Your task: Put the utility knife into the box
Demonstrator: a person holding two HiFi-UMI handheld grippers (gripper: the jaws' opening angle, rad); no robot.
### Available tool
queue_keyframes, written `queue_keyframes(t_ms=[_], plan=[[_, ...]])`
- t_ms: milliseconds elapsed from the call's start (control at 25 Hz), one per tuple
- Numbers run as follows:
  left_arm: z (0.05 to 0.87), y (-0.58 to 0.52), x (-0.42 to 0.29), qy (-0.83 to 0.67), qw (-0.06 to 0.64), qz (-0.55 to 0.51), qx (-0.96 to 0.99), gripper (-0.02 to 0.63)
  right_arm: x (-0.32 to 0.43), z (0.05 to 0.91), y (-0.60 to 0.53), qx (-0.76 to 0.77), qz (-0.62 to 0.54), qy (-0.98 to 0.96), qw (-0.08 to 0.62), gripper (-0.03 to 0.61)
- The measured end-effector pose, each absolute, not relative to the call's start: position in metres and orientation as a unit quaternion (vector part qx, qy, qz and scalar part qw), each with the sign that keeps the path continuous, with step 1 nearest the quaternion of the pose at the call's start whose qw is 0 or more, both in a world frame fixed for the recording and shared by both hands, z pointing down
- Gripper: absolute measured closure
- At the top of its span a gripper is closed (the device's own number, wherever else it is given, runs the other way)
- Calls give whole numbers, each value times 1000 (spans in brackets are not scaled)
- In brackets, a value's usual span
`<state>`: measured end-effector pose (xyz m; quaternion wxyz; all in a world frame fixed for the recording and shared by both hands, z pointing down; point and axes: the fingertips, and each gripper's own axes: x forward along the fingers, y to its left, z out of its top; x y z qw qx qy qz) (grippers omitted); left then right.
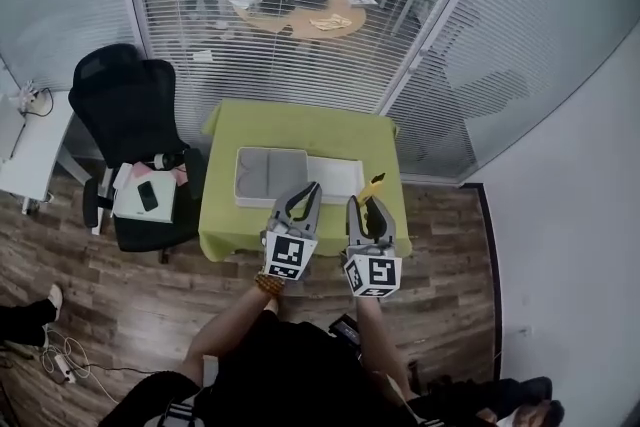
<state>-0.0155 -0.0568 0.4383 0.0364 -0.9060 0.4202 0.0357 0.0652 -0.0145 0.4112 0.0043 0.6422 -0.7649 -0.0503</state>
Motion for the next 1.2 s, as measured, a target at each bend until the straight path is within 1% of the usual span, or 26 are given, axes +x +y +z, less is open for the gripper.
queue_keyframes(t_ms=[680, 1200], plan=[[447, -93, -8, 477, 36, 7, -878, 592, 98, 415, -66, 608, -39, -793, -11, 469], [452, -133, 28, 525, 36, -5, -851, 592, 143, 420, -123, 567, -28, -823, -17, 469]])
